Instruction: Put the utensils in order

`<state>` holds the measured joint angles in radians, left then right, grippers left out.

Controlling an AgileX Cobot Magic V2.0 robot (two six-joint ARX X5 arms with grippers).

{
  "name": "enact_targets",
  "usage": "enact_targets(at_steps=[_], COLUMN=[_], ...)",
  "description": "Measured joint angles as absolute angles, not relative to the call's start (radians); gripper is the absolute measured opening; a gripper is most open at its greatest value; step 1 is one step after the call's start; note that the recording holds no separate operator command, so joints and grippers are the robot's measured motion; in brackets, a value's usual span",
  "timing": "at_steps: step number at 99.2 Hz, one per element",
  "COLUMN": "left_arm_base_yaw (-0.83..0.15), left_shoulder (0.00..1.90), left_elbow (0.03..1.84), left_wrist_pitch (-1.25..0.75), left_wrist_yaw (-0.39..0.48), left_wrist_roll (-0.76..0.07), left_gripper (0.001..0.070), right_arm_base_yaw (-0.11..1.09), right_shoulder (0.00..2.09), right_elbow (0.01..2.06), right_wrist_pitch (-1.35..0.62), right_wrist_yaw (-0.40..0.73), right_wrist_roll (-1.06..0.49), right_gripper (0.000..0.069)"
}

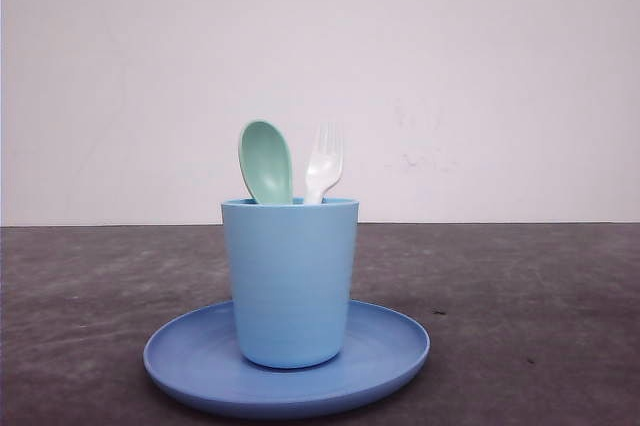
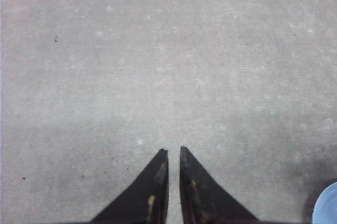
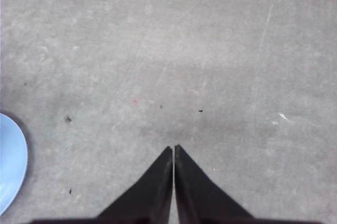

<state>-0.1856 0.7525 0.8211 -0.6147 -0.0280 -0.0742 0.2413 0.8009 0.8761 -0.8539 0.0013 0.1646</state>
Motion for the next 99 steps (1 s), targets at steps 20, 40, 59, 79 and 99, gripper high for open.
enact_targets(at_steps=[20, 40, 59, 79, 99], left_arm_base_yaw=[-0.184, -0.095, -0.035, -0.033, -0.033], left_shoulder=[0.746, 0.603, 0.367, 0.137, 0.015], left_elbow=[0.82, 0.702, 0.411, 0.156, 0.058], left_wrist_pitch=[-0.615, -0.551, -0.347, -0.259, -0.252], left_wrist_yaw=[-0.037, -0.067, -0.03, -0.028, -0.028], left_wrist_roll=[-0.07, -0.051, -0.047, -0.045, -0.045], left_gripper=[0.0012, 0.0012, 0.0012, 0.0012, 0.0012], right_arm_base_yaw=[0.241, 0.241, 0.241, 0.241, 0.241], right_shoulder=[0.801, 0.801, 0.801, 0.801, 0.801], right_elbow=[0.876, 0.876, 0.876, 0.876, 0.876], right_wrist_pitch=[-0.833, -0.789, -0.753, -0.715, -0.671], right_wrist_yaw=[0.001, 0.001, 0.001, 0.001, 0.001], right_wrist_roll=[0.165, 0.165, 0.165, 0.165, 0.165], right_gripper=[0.0004, 0.0004, 0.0004, 0.0004, 0.0004])
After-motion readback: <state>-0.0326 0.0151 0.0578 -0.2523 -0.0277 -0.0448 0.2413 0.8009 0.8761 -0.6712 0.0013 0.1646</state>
